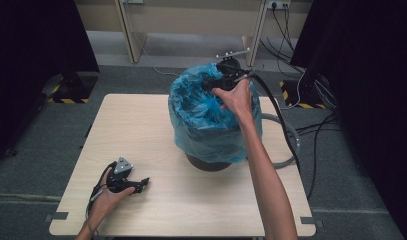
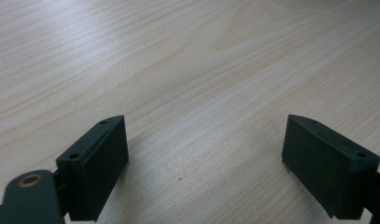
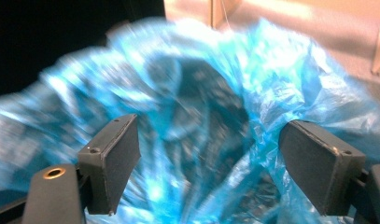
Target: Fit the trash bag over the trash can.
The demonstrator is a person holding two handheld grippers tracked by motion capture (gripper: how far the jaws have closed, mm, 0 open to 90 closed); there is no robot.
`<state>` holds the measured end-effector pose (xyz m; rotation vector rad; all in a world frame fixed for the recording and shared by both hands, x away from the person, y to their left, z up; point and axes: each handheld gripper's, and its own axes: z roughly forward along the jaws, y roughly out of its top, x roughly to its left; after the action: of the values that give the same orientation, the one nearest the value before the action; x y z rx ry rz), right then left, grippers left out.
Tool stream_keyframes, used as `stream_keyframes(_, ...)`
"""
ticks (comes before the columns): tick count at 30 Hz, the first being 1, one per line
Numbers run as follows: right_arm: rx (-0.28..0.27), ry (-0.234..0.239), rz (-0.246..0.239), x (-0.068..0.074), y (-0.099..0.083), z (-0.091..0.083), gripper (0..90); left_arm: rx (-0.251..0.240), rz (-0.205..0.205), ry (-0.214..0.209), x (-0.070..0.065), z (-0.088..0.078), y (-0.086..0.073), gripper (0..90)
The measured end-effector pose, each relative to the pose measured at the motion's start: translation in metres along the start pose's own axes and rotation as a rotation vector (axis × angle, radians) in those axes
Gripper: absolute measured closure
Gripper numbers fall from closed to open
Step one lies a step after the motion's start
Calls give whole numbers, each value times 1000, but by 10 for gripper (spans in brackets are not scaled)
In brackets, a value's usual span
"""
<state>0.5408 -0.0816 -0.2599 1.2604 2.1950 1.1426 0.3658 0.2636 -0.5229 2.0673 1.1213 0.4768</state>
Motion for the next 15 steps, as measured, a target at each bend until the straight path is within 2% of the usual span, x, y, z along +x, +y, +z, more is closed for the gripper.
stream_keyframes(3,-39,9,-2,8,7,-4,214,0,1,0,0,0,0,137)
stream_keyframes(8,-84,17,-1,20,16,3,214,0,0,0,0,0,0,137)
stream_keyframes(11,-66,11,-6,26,19,12,211,0,0,0,0,0,0,137)
stream_keyframes(15,-20,-34,-30,29,17,27,215,0,0,0,0,0,0,137)
